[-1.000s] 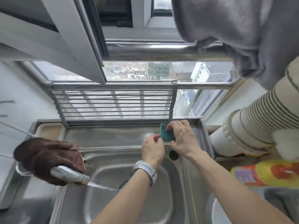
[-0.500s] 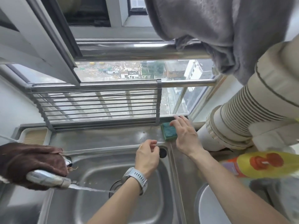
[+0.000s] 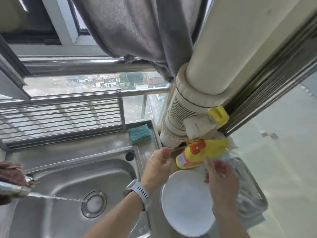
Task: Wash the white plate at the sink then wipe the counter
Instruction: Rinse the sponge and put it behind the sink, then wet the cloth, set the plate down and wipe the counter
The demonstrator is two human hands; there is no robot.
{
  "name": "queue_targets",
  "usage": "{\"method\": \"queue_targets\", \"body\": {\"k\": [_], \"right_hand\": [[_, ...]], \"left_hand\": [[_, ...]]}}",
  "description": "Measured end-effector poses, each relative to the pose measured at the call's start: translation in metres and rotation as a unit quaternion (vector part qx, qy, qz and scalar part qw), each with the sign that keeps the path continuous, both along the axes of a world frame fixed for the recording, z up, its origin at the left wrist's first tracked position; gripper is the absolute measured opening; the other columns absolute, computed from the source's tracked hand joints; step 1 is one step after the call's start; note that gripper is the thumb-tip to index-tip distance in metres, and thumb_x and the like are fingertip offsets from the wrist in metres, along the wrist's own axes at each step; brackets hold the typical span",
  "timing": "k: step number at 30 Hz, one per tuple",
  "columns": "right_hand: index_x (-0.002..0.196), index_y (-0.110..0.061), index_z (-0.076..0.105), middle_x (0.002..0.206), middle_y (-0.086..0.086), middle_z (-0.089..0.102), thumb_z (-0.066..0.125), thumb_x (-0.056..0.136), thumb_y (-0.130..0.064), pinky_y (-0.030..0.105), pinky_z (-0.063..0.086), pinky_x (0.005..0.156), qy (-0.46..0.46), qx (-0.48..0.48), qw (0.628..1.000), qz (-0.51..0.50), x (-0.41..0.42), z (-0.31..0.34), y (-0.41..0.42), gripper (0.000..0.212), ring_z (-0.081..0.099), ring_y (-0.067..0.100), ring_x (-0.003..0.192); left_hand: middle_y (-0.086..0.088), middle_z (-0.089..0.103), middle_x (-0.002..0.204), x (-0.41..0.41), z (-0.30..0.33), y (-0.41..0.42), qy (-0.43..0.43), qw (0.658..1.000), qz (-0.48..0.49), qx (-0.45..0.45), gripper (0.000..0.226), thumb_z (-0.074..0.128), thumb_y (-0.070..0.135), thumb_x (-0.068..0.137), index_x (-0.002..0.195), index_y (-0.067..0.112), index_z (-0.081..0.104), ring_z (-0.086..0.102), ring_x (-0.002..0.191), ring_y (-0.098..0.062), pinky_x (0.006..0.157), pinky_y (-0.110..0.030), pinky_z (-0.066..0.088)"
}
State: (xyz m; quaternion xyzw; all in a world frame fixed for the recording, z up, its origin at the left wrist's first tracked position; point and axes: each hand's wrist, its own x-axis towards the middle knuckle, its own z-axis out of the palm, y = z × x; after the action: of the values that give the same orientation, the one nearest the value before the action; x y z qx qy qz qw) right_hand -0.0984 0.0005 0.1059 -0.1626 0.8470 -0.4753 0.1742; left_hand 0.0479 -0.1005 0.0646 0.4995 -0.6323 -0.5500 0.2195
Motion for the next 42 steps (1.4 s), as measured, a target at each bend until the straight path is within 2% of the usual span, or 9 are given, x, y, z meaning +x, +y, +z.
{"method": "queue_targets", "body": {"k": [3,6,11,17,23,28,32,37,42], "right_hand": [[0.117,-0.031,0.055,0.117,-0.003,0.058,0.083,0.073,-0.023,0.041,0.056,0.078,0.181,-0.003,0.982,0.047,-0.022,0.026,-0.016,0.053,0.063,0.001,0.084],[0.126,-0.025,0.06,0.134,0.003,0.051,0.075,0.071,-0.002,0.042,0.05,0.088,0.385,0.152,0.876,0.247,-0.056,0.031,-0.03,0.061,0.055,0.028,0.112],[0.106,-0.017,0.073,0.113,0.006,0.07,0.079,0.071,0.003,0.043,0.055,0.079,0.447,0.168,0.791,0.383,-0.089,0.025,-0.039,0.041,0.066,0.037,0.095],[0.101,-0.011,0.074,0.101,0.009,0.071,0.088,0.05,0.009,0.039,0.057,0.061,0.512,0.142,0.732,0.427,-0.086,0.029,-0.048,0.056,0.066,0.034,0.077],[0.108,-0.009,0.07,0.108,0.004,0.066,0.065,0.076,0.007,0.032,0.042,0.078,0.593,0.118,0.676,0.421,-0.071,0.061,-0.029,0.036,0.058,0.027,0.088],[0.102,0.007,0.074,0.102,0.019,0.073,0.052,0.089,0.003,0.05,0.058,0.071,0.637,0.127,0.637,0.414,-0.044,0.063,-0.019,0.025,0.07,0.042,0.081],[0.08,0.0,0.078,0.085,0.014,0.075,0.035,0.105,-0.018,0.036,0.059,0.064,0.629,0.058,0.675,0.382,-0.014,0.065,-0.03,0.052,0.074,0.032,0.067],[0.092,-0.008,0.078,0.078,0.013,0.069,0.07,0.075,-0.009,0.034,0.044,0.058,0.54,0.093,0.809,0.214,0.072,0.055,-0.048,0.019,0.067,0.036,0.059],[0.093,-0.008,0.07,0.076,0.01,0.065,0.091,0.061,-0.006,0.03,0.045,0.048,0.435,0.192,0.843,0.25,0.11,0.047,-0.097,0.038,0.066,0.031,0.058]], "left_hand": [[0.004,0.062,0.126,-0.032,0.009,0.006,0.022,0.999,-0.03,-0.004,0.039,0.058,0.012,0.096,0.132,0.026,0.062,0.067,0.101,-0.008,0.085,-0.016,0.054],[0.003,0.06,0.13,-0.045,0.01,0.01,0.034,0.998,-0.045,0.01,0.04,0.059,0.011,0.097,0.134,0.027,0.058,0.069,0.099,-0.009,0.084,-0.022,0.058],[0.004,0.066,0.121,-0.021,-0.004,0.01,-0.025,1.0,-0.001,-0.006,0.037,0.06,0.017,0.094,0.131,0.023,0.063,0.064,0.098,-0.005,0.083,-0.007,0.049],[-0.007,0.06,0.127,0.036,-0.037,-0.032,-0.171,0.983,0.067,-0.005,0.035,0.054,0.017,0.096,0.131,0.02,0.058,0.061,0.11,-0.022,0.101,-0.038,0.051],[-0.002,0.047,0.137,0.062,-0.071,-0.101,-0.288,0.95,0.049,-0.107,0.052,0.061,0.023,0.092,0.142,0.028,0.044,0.055,0.118,-0.023,0.1,-0.04,0.049],[0.0,0.036,0.153,0.052,-0.09,-0.142,-0.368,0.914,-0.066,-0.156,0.06,0.064,0.031,0.091,0.141,0.036,0.033,0.052,0.125,-0.028,0.098,-0.05,0.052],[-0.006,0.044,0.14,0.046,-0.1,-0.158,-0.394,0.893,-0.126,-0.178,0.061,0.062,0.014,0.086,0.132,0.036,0.03,0.058,0.112,-0.03,0.084,-0.046,0.054],[-0.002,0.046,0.123,0.067,-0.099,-0.157,-0.386,0.891,-0.128,-0.2,0.057,0.062,0.008,0.08,0.126,0.032,0.038,0.06,0.103,-0.03,0.075,-0.044,0.056],[-0.003,0.042,0.14,0.1,-0.102,-0.154,-0.409,0.88,-0.105,-0.218,0.063,0.065,0.01,0.083,0.136,0.031,0.037,0.057,0.112,-0.027,0.084,-0.041,0.056]]}}
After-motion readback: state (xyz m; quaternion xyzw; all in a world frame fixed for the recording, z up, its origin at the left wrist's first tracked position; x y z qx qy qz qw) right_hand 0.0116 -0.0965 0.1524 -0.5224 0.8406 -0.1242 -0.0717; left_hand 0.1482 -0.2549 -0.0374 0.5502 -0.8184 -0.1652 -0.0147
